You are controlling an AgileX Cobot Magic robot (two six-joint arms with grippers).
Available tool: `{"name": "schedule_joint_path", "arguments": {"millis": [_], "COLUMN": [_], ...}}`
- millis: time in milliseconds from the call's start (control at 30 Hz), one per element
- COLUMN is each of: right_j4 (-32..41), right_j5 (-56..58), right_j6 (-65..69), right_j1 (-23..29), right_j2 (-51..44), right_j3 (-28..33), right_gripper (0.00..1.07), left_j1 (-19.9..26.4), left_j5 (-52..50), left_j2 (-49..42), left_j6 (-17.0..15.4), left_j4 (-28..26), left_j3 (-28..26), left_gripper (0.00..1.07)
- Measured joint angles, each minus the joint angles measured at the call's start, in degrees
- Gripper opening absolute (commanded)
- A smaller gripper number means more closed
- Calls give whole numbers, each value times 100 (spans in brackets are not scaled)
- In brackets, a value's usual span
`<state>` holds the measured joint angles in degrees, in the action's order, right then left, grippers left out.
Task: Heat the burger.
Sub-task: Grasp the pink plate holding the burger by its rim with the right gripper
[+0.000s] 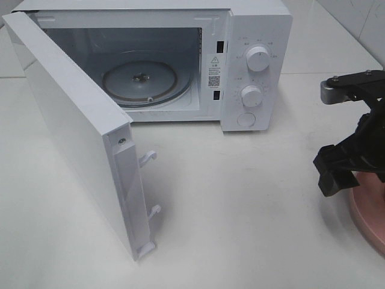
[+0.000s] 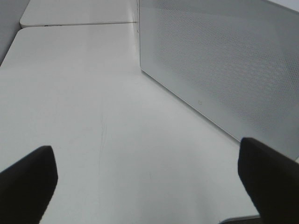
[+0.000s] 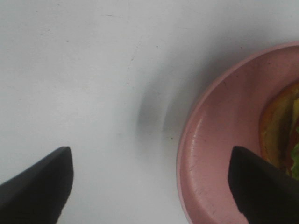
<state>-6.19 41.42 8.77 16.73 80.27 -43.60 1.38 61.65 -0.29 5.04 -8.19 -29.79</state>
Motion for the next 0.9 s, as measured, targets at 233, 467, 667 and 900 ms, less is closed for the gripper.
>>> {"name": "schedule_joint_path", "arguments": {"millis": [233, 467, 667, 900], "right_j4": [-120, -160, -172, -155], "right_j5": [0, -6, -241, -470], "right_j6": [0, 0, 0, 0], "right_j1": [-384, -556, -556, -567], "right_j2": [0, 212, 625, 940], "right_j3": [0, 138, 246, 246], "right_gripper": [95, 93, 91, 89], "left_j1": [0, 0, 0, 0], "left_j5": [0, 0, 0, 0], "left_j2": [0, 0, 0, 0], "left_j6": [0, 0, 0, 0], "left_j4": [0, 0, 0, 0], "left_j3": [0, 0, 0, 0], "left_gripper": [98, 98, 98, 98]}}
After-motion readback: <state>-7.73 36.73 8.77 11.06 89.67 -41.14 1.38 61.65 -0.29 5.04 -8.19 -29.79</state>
